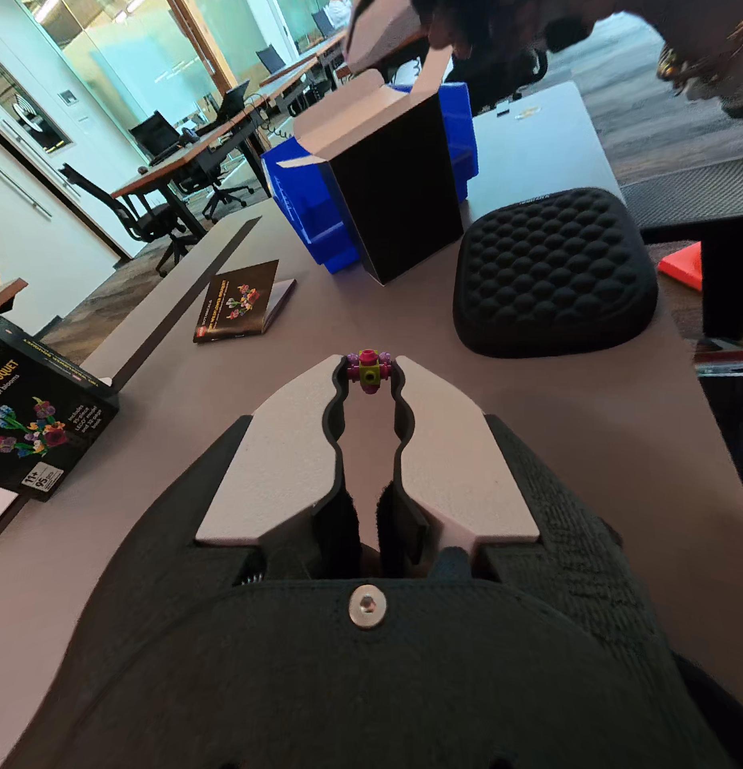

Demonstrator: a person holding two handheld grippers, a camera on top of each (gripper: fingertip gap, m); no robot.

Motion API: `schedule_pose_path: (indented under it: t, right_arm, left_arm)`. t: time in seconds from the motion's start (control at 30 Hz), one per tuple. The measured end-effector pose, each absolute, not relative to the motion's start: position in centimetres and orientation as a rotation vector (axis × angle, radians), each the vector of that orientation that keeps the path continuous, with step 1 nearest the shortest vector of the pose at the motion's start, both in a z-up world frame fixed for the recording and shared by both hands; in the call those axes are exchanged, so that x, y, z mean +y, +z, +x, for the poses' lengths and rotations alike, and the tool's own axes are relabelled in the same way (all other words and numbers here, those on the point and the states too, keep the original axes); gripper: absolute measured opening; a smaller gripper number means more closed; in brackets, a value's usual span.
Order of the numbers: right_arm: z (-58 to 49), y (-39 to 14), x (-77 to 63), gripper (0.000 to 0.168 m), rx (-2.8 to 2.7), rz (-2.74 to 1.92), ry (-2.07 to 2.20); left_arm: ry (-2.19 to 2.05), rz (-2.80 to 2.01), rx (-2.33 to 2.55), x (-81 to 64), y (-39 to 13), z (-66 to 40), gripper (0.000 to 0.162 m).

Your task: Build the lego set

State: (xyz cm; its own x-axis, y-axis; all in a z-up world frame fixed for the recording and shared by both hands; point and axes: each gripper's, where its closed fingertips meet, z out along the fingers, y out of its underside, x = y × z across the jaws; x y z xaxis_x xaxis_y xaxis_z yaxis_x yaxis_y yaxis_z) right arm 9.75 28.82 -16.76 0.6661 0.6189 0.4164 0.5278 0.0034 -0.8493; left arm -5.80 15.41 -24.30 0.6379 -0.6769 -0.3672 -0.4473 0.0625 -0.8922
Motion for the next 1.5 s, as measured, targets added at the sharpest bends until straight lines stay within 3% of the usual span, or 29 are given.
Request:
schedule_pose_path:
  t: [0.13, 0.27, 0.53, 0.8, 0.93, 1.07, 1.17, 1.3, 1.5]
  right_arm:
    - [11.0, -18.9, 29.9, 0.028, -0.94, -1.789, 0.102]
    - [11.0, -18.5, 29.8, 0.032, -0.948, -1.738, 0.092]
    - [-0.9, -19.4, 16.0, 0.024, -1.613, -0.907, 0.441]
    - [-5.2, -19.4, 12.2, 0.022, -1.606, -0.617, 0.45]
    - [-5.3, -19.6, 12.2, 0.015, -1.608, -0.685, 0.545]
    - [-4.6, -19.9, 12.3, 0.015, -1.578, -0.983, 0.994]
    - [-4.1, -19.8, 12.1, 0.015, -1.552, -1.069, 1.194]
    - [-3.9, -19.7, 11.7, 0.015, -1.564, -1.053, 1.22]
    - [-3.9, -20.0, 10.9, 0.015, -1.607, -1.044, 1.243]
  left_arm:
    - [-0.296, -1.558, 0.91, 15.3, -23.6, -5.8, 0.019]
    - [-0.395, -1.547, 0.836, 15.2, -22.7, -5.8, 0.019]
    - [-0.999, -1.567, 0.6, 13.7, -20.2, -4.4, 0.018]
    - [-1.265, -1.542, 0.574, 12.4, -19.3, -3.5, 0.019]
    - [-1.246, -1.538, 0.631, 12.1, -19.7, -3.4, 0.02]
    - [-0.938, -1.461, 0.834, 11.7, -20.0, -3.7, 0.043]
    - [-0.735, -1.419, 0.926, 11.6, -20.2, -3.8, 0.041]
    - [-0.77, -1.396, 0.923, 11.4, -19.8, -3.4, 0.03]
    - [-0.744, -1.395, 0.969, 11.1, -20.2, -3.1, 0.029]
